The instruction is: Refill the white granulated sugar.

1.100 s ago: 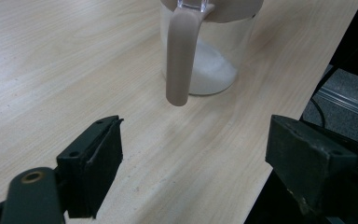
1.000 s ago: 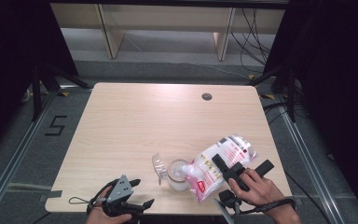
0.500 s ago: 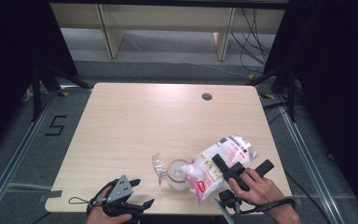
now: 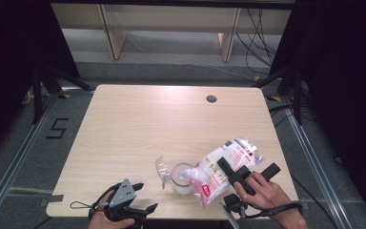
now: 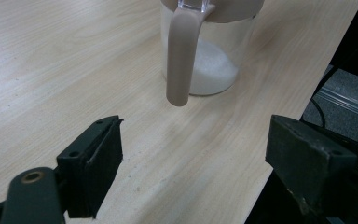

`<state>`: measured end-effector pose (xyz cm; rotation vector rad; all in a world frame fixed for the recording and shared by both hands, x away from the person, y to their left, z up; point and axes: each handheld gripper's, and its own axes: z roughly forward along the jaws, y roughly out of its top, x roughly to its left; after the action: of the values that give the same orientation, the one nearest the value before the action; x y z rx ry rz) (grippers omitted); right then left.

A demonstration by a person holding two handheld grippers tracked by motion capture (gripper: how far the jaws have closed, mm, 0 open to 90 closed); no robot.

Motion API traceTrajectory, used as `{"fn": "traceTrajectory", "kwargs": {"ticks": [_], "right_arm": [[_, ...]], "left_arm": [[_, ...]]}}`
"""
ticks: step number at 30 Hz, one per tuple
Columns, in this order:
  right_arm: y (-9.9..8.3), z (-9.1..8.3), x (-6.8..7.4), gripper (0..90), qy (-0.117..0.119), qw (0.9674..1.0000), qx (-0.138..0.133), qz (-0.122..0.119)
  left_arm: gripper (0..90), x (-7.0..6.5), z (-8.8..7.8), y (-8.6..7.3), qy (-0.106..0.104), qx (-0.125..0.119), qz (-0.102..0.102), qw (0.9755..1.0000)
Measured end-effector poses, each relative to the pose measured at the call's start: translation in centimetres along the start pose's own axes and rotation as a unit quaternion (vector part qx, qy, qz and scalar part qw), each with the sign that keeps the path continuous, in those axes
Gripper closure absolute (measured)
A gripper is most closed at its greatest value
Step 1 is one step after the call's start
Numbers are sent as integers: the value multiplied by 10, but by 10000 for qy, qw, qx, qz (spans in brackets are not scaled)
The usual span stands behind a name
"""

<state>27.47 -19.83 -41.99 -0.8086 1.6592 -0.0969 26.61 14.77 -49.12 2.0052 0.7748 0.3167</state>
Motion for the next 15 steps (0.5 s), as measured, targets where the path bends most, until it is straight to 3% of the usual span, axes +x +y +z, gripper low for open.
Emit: {"fn": "traceTrajectory", "kwargs": {"ticks": [1, 2, 15], "right_arm": [[0, 0, 1, 699, -10, 10000, -22, 26], [-1, 0, -1, 699, 33, 9999, 24, -111], [-1, 0, -1, 700, 5, 10000, 14, -78]], "left_arm": [[182, 0, 0, 0, -1, 12, 6, 10000], [182, 0, 0, 0, -11, 21, 10, 10000], [182, 0, -1, 0, 1, 30, 8, 10000]]}}
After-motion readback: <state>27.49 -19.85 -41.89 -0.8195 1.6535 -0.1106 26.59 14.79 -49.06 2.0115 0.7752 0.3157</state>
